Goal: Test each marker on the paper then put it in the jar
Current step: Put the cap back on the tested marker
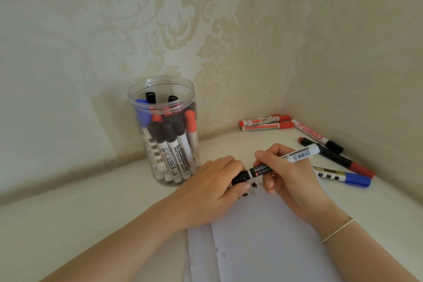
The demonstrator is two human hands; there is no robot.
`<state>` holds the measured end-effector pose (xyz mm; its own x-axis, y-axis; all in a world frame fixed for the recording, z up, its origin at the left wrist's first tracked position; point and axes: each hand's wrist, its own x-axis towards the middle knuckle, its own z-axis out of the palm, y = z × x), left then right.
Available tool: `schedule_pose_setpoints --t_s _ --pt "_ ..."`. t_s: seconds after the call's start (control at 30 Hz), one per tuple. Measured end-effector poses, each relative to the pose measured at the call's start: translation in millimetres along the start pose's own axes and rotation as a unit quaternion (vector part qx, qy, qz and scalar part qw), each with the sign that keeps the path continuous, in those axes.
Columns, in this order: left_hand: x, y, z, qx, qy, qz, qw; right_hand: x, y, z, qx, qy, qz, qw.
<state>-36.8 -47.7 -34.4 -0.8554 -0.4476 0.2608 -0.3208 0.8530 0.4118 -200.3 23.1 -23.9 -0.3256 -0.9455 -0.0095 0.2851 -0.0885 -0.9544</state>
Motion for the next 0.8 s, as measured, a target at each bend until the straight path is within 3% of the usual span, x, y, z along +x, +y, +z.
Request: schedule_pose_setpoints --t_s 0.1,0.2,0.3,0.43,0.53,0.67,0.8 --pt "-1 9 -4 -0.178 -0.011 -0.053 0.983 -5 -4 5 0.039 -0.021 -0.007 0.999" --pt "1 12 -12 -0.274 0.033 -0.070 0.959 -9 -9 10 0.093 -0.047 0.015 0.994" --pt "2 18 -28 -0.310 0.075 -0.074 0.945 -7 -23 8 0.145 -0.065 0.060 0.985" --pt "1 29 -38 -0.264 0.146 -0.088 0.949 6 -39 5 0.119 0.056 -0.033 0.991" --pt "-1 37 -45 -0.237 0.189 -0.095 0.948 16 -46 12 -0.041 0.167 -0.114 0.978" --pt "-1 44 -59 -0.249 0.257 -0.097 0.929 18 -50 41 -0.259 0.180 -0.212 0.925" --pt "1 41 -68 -0.246 0.326 -0.130 0.904 9 -55 58 -0.315 0.189 -0.243 0.898"
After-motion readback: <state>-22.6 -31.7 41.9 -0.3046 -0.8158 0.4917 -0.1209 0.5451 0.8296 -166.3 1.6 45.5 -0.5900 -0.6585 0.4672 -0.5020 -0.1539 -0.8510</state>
